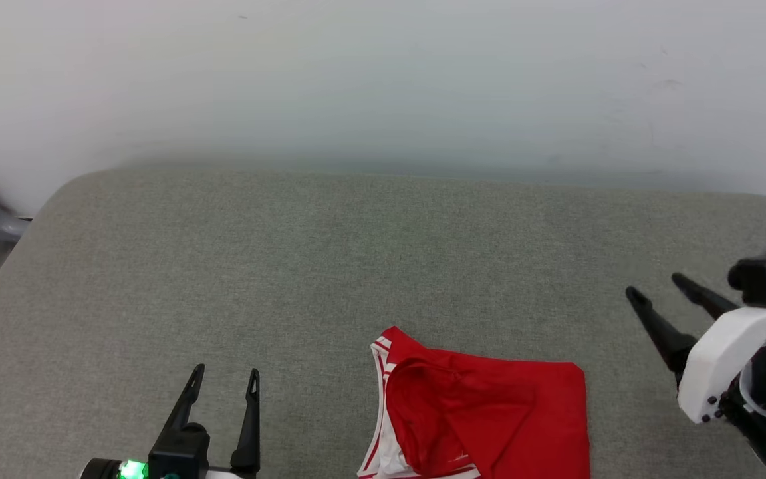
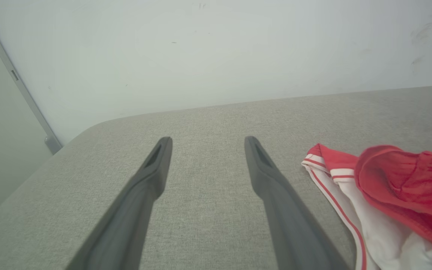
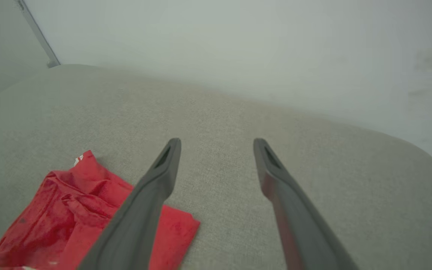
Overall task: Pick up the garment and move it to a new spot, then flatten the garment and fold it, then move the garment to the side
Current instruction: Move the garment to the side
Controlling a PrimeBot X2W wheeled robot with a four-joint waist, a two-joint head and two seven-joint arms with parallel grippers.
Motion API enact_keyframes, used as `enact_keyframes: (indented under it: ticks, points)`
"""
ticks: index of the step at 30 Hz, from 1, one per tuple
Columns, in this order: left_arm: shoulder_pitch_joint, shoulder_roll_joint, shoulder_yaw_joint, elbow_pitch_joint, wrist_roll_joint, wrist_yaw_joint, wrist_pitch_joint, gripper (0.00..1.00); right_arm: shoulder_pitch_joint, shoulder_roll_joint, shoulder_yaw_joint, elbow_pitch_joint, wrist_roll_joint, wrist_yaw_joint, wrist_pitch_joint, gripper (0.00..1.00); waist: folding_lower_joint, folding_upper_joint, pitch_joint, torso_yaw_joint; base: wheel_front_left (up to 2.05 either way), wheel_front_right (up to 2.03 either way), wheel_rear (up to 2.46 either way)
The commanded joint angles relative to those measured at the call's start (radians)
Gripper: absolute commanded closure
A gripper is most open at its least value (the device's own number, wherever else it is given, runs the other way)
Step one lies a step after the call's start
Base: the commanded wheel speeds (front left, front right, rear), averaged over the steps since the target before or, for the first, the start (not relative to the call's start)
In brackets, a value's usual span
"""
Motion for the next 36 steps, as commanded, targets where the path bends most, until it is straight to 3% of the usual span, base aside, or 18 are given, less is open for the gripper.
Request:
enact_keyframes:
  ticks: [1,7,13,23,35,36]
  points:
    - [-0.019,0.002,-0.002,0.002,0.004,-0.004,-0.003,0.0,-0.008,-0.032,0.051,0.005,0.058,-0.001,0.1,0.0,0.0,0.0,0.009,0.009,0.0,0.0,0.0]
    - [-0.042,-0.001,-0.013,0.007,0.008,-0.012,-0.003,0.0,0.024,-0.105,0.147,0.017,0.273,-0.001,0.415,0.0,0.0,0.0,0.032,0.035,0.0,0.0,0.0]
    - [-0.077,-0.012,-0.027,0.006,0.008,-0.02,-0.003,0.0,0.06,-0.114,0.145,0.039,0.387,-0.001,0.543,0.0,0.0,0.0,0.081,0.074,0.0,0.0,0.0]
    - [-0.131,-0.023,-0.042,0.008,0.008,-0.027,-0.003,0.0,0.065,-0.075,0.17,0.137,0.408,-0.001,0.501,0.0,0.0,0.0,0.169,0.135,0.0,0.0,0.0]
    - [-0.148,-0.031,-0.044,0.014,0.007,-0.021,-0.003,0.0,0.081,-0.053,0.331,0.232,0.413,-0.001,0.428,0.0,0.0,0.0,0.192,0.14,0.0,0.0,0.0]
    - [-0.148,-0.031,-0.044,0.014,0.007,-0.021,-0.003,0.0,0.074,-0.058,0.337,0.229,0.411,-0.001,0.413,1.0,0.0,0.0,0.19,0.138,0.0,0.0,0.0]
